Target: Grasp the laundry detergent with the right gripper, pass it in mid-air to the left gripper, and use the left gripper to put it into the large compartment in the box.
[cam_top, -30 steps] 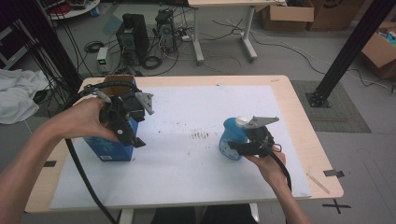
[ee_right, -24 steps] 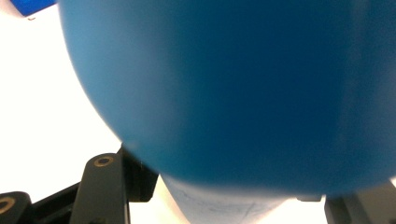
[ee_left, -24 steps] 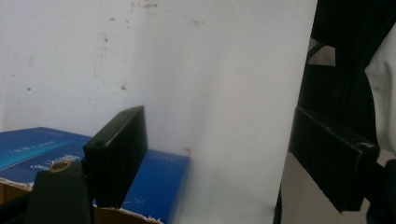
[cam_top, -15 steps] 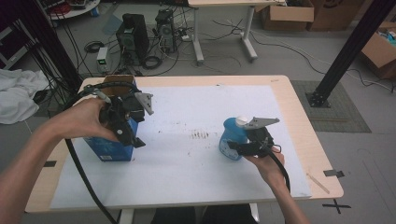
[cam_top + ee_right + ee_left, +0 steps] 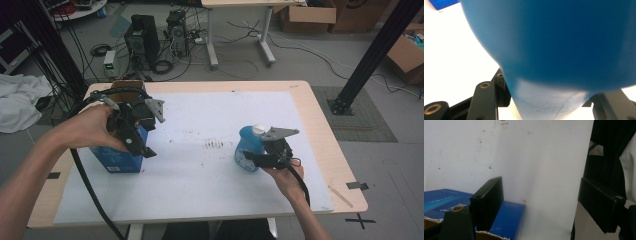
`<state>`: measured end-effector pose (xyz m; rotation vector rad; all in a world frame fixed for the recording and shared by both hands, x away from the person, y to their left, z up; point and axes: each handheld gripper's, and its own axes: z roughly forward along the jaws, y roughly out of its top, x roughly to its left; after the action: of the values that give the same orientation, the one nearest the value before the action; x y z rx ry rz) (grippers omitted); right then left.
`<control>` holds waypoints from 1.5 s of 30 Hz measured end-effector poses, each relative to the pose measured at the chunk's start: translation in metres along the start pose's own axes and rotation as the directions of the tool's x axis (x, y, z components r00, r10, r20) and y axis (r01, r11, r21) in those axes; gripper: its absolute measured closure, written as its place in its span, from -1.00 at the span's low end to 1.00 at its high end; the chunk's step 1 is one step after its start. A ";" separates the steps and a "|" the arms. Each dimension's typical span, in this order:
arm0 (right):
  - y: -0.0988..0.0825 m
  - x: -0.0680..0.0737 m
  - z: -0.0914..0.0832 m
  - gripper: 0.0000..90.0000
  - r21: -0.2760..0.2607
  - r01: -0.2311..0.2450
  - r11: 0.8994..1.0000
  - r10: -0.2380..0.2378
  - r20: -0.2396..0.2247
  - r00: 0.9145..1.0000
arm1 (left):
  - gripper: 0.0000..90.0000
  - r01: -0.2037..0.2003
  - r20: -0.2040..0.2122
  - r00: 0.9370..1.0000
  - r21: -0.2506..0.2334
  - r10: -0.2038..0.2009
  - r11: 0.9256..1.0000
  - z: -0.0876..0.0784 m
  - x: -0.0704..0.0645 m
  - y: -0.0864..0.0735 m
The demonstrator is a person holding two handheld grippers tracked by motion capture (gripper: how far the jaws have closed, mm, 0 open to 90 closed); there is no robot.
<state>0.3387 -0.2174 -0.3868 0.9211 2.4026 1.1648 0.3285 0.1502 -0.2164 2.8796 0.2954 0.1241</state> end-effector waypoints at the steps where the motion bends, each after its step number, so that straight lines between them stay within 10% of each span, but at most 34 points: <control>1: 0.000 0.000 0.000 0.00 -0.003 0.001 1.000 -0.001 0.001 1.000 | -0.52 0.000 0.000 1.000 0.000 0.000 1.000 0.000 0.000 0.000; 26: 0.009 0.003 -0.009 0.06 -0.054 0.060 0.997 -0.065 -0.083 0.994 | -0.48 0.003 0.000 1.000 -0.023 -0.003 1.000 -0.004 0.002 0.000; 45: 0.065 0.017 -0.029 0.05 -0.020 0.213 0.977 -0.210 -0.263 0.942 | -0.55 0.021 0.003 1.000 -0.051 -0.021 0.998 -0.019 0.009 0.005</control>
<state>0.3374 -0.1929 -0.3176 0.5175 2.6367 1.2625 0.3359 0.1522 -0.1960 2.8252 0.3171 0.1225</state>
